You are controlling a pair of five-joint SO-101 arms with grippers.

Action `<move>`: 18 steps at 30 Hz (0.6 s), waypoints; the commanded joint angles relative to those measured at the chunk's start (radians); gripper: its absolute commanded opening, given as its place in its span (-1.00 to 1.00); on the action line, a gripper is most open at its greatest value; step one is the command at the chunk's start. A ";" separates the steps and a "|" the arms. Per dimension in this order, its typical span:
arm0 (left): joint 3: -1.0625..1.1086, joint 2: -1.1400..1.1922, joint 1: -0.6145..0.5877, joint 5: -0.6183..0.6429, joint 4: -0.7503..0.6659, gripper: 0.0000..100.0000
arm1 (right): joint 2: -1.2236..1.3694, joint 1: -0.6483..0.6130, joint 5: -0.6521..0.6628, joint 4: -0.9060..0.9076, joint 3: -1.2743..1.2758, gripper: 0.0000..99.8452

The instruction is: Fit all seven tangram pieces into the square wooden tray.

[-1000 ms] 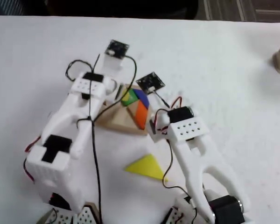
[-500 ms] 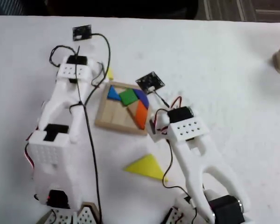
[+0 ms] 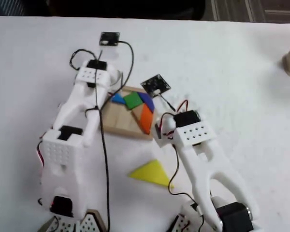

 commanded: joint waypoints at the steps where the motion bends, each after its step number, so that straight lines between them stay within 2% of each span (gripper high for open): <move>1: -0.049 -0.010 0.039 -0.015 0.012 -0.94 | -0.038 -0.004 0.000 -0.019 -0.006 -0.97; 4: -0.048 -0.007 0.044 -0.017 0.028 -0.94 | -0.038 -0.004 0.000 -0.019 -0.006 -0.97; 9: -0.048 -0.005 0.073 -0.110 0.097 -0.94 | -0.038 -0.004 0.000 -0.019 -0.006 -0.97; 18: 0.038 -0.018 0.068 -0.112 0.132 -0.96 | -0.038 -0.004 0.000 -0.019 -0.006 -0.97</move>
